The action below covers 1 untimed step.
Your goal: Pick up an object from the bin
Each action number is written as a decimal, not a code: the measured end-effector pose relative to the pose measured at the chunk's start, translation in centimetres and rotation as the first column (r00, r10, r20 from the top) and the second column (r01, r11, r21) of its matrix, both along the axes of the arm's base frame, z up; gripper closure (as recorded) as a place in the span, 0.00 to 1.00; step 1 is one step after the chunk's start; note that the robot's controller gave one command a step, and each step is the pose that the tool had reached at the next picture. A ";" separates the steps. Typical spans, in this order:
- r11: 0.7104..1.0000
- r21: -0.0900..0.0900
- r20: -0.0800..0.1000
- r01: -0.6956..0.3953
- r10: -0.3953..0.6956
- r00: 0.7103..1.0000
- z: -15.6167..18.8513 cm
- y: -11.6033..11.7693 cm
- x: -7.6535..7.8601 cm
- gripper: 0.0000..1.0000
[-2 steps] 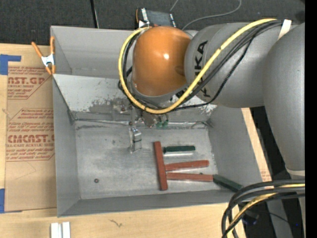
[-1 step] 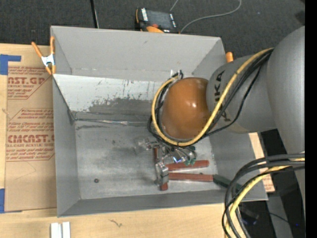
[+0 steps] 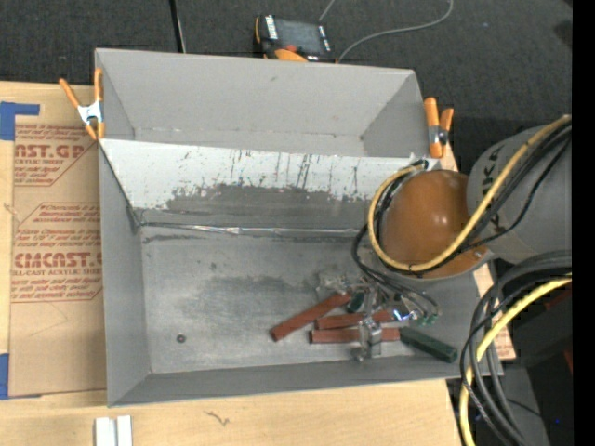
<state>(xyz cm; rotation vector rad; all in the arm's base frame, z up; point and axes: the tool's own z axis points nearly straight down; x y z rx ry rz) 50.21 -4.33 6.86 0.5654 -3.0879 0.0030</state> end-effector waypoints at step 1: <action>1.000 0.004 0.001 -0.006 0.006 1.000 0.1 0.5 0.1 1.00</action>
Offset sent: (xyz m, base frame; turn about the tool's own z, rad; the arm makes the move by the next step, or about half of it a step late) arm 0.0000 0.0000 0.0000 0.0000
